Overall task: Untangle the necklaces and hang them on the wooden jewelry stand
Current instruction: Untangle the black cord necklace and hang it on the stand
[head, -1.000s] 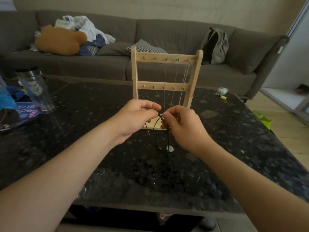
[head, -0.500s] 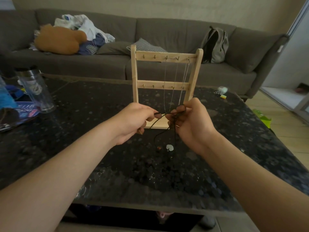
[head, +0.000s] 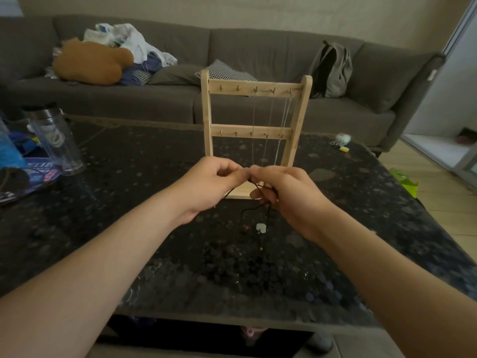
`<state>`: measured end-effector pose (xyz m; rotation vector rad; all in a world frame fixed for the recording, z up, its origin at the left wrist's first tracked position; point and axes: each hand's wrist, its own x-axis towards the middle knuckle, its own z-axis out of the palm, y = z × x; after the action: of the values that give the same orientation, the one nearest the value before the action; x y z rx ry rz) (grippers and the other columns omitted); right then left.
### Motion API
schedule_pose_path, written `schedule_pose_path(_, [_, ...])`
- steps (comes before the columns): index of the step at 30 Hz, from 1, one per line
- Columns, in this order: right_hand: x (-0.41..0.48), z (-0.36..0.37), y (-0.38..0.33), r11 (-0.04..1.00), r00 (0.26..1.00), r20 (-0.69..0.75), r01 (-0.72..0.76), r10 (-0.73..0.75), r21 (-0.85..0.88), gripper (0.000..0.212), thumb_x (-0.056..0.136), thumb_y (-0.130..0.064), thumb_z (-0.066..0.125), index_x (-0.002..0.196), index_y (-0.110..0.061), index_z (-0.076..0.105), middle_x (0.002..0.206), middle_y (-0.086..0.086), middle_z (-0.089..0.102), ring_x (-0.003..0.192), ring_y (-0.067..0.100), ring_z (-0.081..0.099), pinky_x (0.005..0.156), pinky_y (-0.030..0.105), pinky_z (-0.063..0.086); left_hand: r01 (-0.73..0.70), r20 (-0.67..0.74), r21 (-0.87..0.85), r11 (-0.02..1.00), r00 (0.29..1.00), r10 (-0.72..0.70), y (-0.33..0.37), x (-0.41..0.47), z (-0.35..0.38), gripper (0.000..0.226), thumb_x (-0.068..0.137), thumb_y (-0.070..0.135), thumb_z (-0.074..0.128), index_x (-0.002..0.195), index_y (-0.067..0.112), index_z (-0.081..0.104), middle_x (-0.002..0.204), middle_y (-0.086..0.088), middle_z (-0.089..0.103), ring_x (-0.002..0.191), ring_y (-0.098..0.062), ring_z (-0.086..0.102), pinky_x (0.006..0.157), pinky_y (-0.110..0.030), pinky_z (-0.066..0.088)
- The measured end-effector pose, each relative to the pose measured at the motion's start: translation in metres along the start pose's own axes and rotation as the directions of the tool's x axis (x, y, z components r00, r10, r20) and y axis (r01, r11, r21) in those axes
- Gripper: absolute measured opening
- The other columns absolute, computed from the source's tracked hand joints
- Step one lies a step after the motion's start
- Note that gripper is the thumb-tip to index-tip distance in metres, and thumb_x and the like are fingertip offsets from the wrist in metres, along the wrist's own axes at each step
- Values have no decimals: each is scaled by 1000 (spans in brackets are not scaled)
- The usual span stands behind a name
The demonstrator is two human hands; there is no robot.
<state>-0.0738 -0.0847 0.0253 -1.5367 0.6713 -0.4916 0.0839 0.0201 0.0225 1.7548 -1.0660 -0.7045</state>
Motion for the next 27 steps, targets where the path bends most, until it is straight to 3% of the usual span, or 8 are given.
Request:
schedule_pose_path(2, [0,0,3,997,999,-11,47,-48,-54,33,104,-34,69,102,-3,80,59,1,54,81,18,71,83,27,51,-59,-14,137,989,998,61,0,-1,1,24,106,46,61,114,28,75,113,13,73,110,-1,64,91,-25,48])
schedule_pose_path(6, [-1,2,5,968,986,-101,104,-130,-230,22,101,-29,72,86,-14,80,70,1,74,70,8,67,78,22,54,-126,-12,487,864,988,151,-1,-3,4,17,112,38,54,113,26,66,105,13,64,92,-1,62,72,-14,42])
schedule_pose_path(10, [1,3,5,973,966,-210,109,-152,-202,25,97,-25,70,91,-3,78,85,12,73,80,8,64,78,21,51,-142,10,623,769,985,174,-5,-3,4,20,114,36,49,111,21,62,109,4,64,98,-11,65,91,-37,58])
schedule_pose_path(14, [5,7,2,995,971,-235,66,-46,80,23,95,-22,64,77,-8,69,84,3,71,97,20,68,99,43,53,-54,41,751,658,999,35,-6,-7,4,25,112,39,51,102,19,62,98,0,64,90,-20,67,89,-48,58])
schedule_pose_path(16, [5,8,-1,963,978,-209,45,12,266,22,98,-19,57,76,-15,59,77,3,68,95,23,70,96,44,52,31,6,708,706,999,-50,-6,-7,4,33,110,43,53,96,17,66,92,-4,68,81,-20,70,77,-41,58])
schedule_pose_path(19, [4,7,-4,936,983,-179,28,38,350,20,100,-20,51,80,-19,53,66,1,60,89,21,75,90,41,49,273,-83,442,855,961,-264,-1,-4,2,41,110,47,51,108,11,70,92,-9,77,72,-23,80,81,-41,65])
schedule_pose_path(23, [0,8,-5,981,994,-111,35,-14,192,11,100,-17,61,90,-13,63,55,-3,47,76,16,71,92,44,47,433,-41,2,901,901,-433,2,-4,1,33,111,33,52,118,4,66,95,-17,81,74,-31,83,79,-49,69])
schedule_pose_path(27, [-1,9,-4,990,1000,-25,2,-5,-138,18,94,-30,76,89,-13,78,68,-1,72,69,15,70,92,48,53,371,-88,-230,900,913,-399,3,-1,3,22,110,23,59,114,5,71,94,-16,83,77,-30,83,80,-49,69])
